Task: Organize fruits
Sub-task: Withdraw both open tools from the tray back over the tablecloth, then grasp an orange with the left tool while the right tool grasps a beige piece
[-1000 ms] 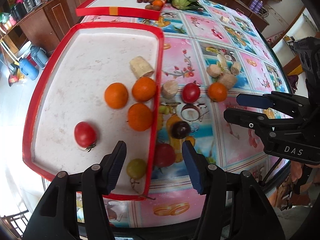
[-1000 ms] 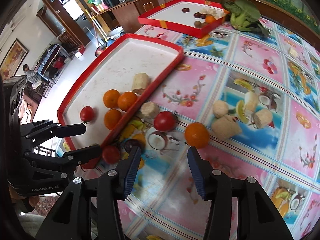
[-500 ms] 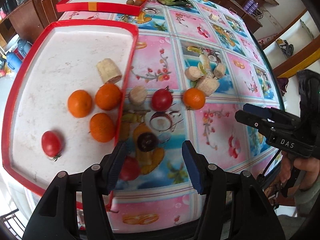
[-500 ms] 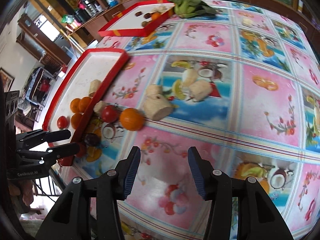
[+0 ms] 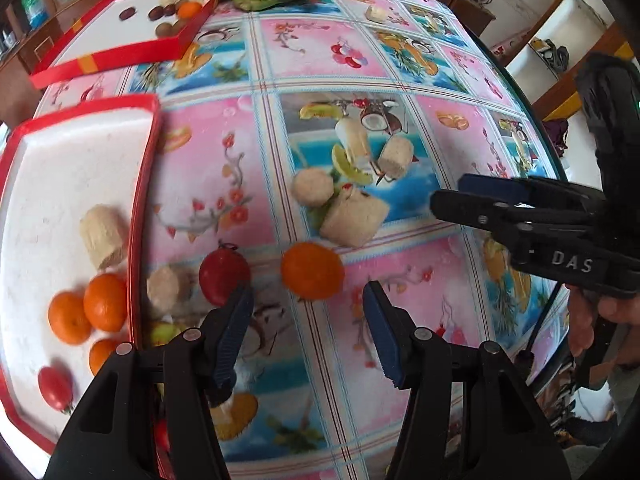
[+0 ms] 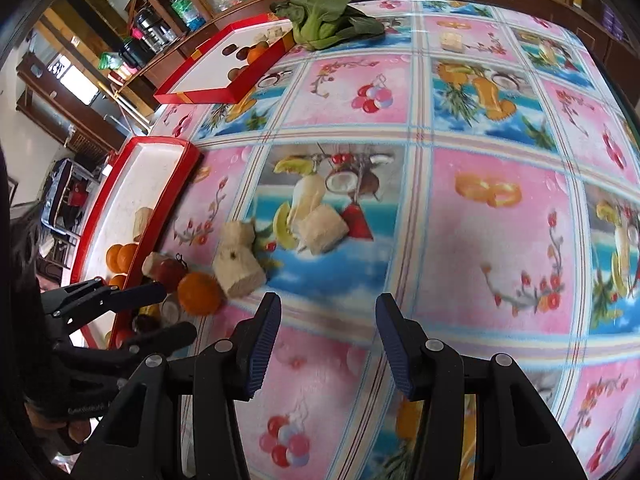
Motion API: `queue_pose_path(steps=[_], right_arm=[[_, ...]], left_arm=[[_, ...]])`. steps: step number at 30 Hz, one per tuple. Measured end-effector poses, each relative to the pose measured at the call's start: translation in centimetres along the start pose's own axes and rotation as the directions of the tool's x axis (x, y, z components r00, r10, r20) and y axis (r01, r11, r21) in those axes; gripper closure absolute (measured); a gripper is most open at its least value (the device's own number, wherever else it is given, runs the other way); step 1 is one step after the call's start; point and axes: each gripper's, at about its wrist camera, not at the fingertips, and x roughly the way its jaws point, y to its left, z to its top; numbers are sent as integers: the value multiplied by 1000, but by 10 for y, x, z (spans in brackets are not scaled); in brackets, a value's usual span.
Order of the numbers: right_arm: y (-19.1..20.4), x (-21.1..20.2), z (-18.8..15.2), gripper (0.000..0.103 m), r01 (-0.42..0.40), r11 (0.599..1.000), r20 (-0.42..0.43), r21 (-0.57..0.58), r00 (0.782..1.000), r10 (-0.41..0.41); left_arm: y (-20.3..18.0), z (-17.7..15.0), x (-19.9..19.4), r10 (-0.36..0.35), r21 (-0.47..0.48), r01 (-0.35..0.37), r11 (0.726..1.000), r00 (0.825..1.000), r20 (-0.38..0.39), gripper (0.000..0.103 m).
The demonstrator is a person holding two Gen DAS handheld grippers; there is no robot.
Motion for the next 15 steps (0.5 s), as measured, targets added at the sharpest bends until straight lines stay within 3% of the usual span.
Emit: queue_pose_path(steps=[5,9,12,15], right_arm=[[11,17,19,52,50,994,-11,-99,999,-51],[15,32,26,52,85,985,-24,-151,996,-89],[17,40,28,54,107,979,-26,-174,993,-113],[21,40,27,73,113,973,-16,-200,993,-119]], left_arm=[[-5,7,8,8,32,-8,999,1000,-17,53],[-6,3,17,30,55,-27,998,998,-46,70],[-11,0,16,45,80,-43,996,999,-26,71],[-3,-2,14,-25,17,26,1000,999,-30,72]])
